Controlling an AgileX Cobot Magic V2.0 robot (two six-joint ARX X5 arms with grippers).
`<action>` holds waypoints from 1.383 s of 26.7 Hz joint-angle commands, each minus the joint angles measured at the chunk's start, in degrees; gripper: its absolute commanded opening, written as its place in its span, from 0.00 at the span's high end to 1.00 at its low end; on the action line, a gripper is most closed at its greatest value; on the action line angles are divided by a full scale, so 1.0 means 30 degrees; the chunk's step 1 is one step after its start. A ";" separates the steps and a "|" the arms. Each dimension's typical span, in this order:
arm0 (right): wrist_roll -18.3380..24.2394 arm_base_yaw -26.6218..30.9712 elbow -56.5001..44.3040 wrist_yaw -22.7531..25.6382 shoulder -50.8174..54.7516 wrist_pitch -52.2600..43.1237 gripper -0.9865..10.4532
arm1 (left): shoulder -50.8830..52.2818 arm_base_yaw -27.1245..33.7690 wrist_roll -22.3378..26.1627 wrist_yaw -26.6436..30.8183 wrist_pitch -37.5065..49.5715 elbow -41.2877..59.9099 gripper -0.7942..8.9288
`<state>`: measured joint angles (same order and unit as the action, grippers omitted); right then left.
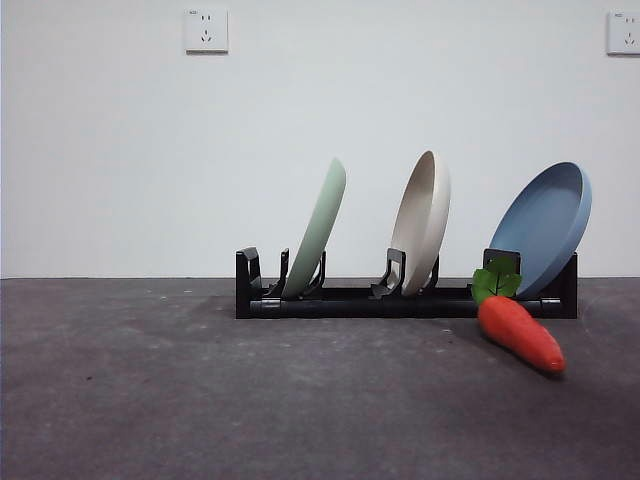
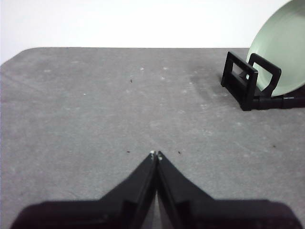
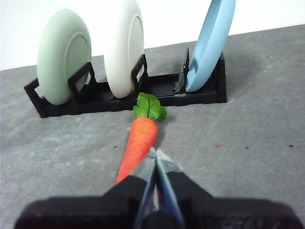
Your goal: Take the green plate from the plate rack,put the plate on the table,take the carrot from the table,put the carrot in the plate
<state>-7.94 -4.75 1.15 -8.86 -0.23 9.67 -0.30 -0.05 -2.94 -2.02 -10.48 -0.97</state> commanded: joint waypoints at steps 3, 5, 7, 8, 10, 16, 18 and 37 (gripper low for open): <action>-0.2106 0.0029 -0.0153 -0.0066 0.0058 -0.0590 0.92 | 0.0058 0.0051 -0.1960 -0.1064 0.0029 -0.0051 0.93; -0.3213 0.0029 0.0270 -0.0066 0.0051 -0.0561 0.92 | 0.0058 0.0051 -0.2681 -0.1960 0.0022 -0.0481 0.93; -0.3840 0.0029 0.0838 -0.0073 -0.0051 -0.0561 0.92 | 0.0044 0.0051 -0.3111 -0.2433 -0.0255 -0.1158 0.93; -0.3891 0.0029 0.1137 -0.0080 -0.0138 -0.0517 0.92 | -0.0007 0.0051 -0.3155 -0.2470 -0.0459 -0.1523 0.93; -0.3891 0.0029 0.1974 -0.0299 -0.0488 -0.0328 0.92 | -0.0175 0.0044 -0.3184 -0.2550 -0.1122 -0.2506 0.93; -0.3774 0.0022 0.5231 -0.1690 -0.2601 0.1486 0.92 | -0.1610 0.0051 -0.3169 -0.4422 -0.2623 -0.5836 0.93; -0.3155 0.0022 0.6572 -0.2412 -0.3570 0.2667 0.92 | -0.2324 0.0051 -0.3096 -0.5173 -0.3402 -0.7089 0.93; 0.5100 0.0007 1.8731 -0.7300 -1.2225 1.8425 0.92 | -0.9508 0.0044 0.2528 -1.2779 -1.4462 -1.7223 0.93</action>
<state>4.86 -4.75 57.19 -30.33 -36.97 64.69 -28.82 -0.05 2.04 -39.92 -53.60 -52.53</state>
